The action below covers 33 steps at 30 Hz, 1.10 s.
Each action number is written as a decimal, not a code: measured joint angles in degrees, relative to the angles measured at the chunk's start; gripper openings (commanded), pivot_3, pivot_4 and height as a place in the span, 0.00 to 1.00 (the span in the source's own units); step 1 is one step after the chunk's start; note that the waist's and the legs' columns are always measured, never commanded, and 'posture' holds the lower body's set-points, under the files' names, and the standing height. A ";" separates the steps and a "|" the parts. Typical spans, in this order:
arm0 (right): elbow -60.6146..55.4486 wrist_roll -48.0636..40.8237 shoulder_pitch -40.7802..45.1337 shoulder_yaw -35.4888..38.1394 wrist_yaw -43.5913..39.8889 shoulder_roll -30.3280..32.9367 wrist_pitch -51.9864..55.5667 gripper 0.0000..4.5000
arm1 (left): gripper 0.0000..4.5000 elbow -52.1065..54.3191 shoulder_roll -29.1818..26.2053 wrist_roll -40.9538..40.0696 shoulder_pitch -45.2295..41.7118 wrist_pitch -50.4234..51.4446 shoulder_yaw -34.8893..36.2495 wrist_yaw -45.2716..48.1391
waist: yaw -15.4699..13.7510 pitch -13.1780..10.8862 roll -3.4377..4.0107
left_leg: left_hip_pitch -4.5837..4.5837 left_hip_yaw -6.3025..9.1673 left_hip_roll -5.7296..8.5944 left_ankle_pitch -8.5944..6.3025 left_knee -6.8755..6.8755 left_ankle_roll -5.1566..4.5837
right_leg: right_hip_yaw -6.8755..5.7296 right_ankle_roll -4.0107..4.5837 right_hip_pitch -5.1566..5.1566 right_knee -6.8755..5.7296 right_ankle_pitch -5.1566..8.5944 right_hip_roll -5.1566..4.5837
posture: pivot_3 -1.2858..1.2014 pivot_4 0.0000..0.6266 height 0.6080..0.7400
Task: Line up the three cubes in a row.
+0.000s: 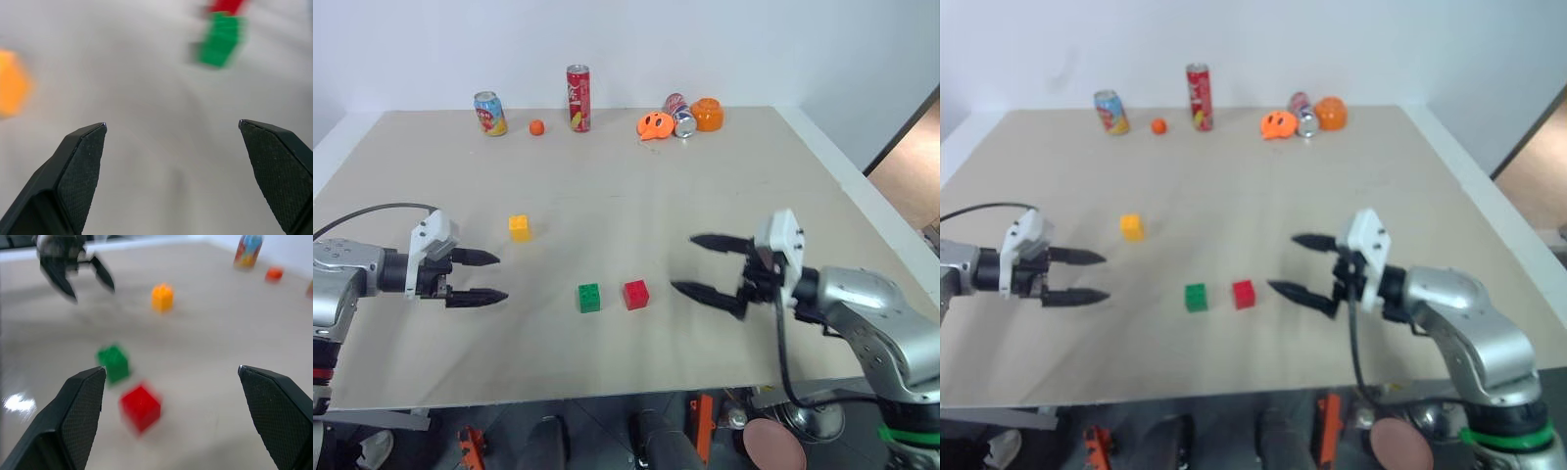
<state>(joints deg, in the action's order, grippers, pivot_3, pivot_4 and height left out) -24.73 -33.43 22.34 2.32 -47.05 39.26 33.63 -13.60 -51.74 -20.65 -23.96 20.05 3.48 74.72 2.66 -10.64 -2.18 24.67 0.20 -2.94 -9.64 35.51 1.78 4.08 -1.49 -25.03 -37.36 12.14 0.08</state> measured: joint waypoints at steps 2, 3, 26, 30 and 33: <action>0.66 0.62 2.14 -1.09 0.76 -1.13 0.03 1.00 | 0.99 -1.12 1.33 1.47 0.35 -0.76 0.01 -3.37 | -0.14 0.00 -0.01 | 0.07 0.03 0.01 0.00 0.00 0.00 | 0.01 -0.06 -0.03 -0.02 -0.04 0.02 | 0.52 0.24 1.00; 1.23 1.10 3.72 -2.06 1.27 -1.86 0.03 1.00 | 0.99 -1.66 2.06 2.27 0.50 -0.95 -0.01 -5.57 | -0.14 0.00 -0.01 | 0.16 0.03 0.02 0.00 0.00 0.00 | 0.01 -0.07 -0.10 -0.03 -0.04 0.02 | 0.52 0.24 1.00; 5.13 6.65 9.26 -7.42 1.11 -7.26 -1.30 1.00 | 0.99 -15.37 17.86 10.50 -11.42 2.56 -0.35 -34.43 | -0.07 0.01 -0.01 | -0.03 0.11 0.06 0.53 0.08 -0.42 | -0.12 0.33 0.03 -0.05 -0.63 -0.03 | 0.52 0.24 1.00; 5.12 6.70 8.92 -7.42 1.11 -7.36 -1.30 1.00 | 0.99 -17.73 19.65 11.65 -13.81 1.41 -0.63 -36.05 | 0.04 0.02 -0.01 | -0.03 -0.07 0.11 0.68 0.10 -0.45 | -0.10 0.24 0.01 0.13 -1.22 -0.19 | 0.52 0.24 1.00; 5.11 6.70 8.89 -7.42 1.12 -7.48 -1.30 1.00 | 0.99 -19.13 20.63 11.80 -14.72 0.21 -1.09 -35.91 | 0.05 0.02 -0.01 | -0.01 -0.08 0.10 0.73 0.08 -0.51 | -0.10 0.19 -0.05 0.13 -1.28 -0.16 | 0.52 0.24 1.00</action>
<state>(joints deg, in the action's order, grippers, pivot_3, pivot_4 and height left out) -19.61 -26.74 31.23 -5.09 -45.93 31.78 32.34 -32.73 -31.11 -8.85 -38.67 20.26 2.39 38.81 2.70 -10.62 -2.19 24.66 0.12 -2.84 -8.91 35.59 1.26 3.99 -1.31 -25.08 -37.23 10.86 -0.08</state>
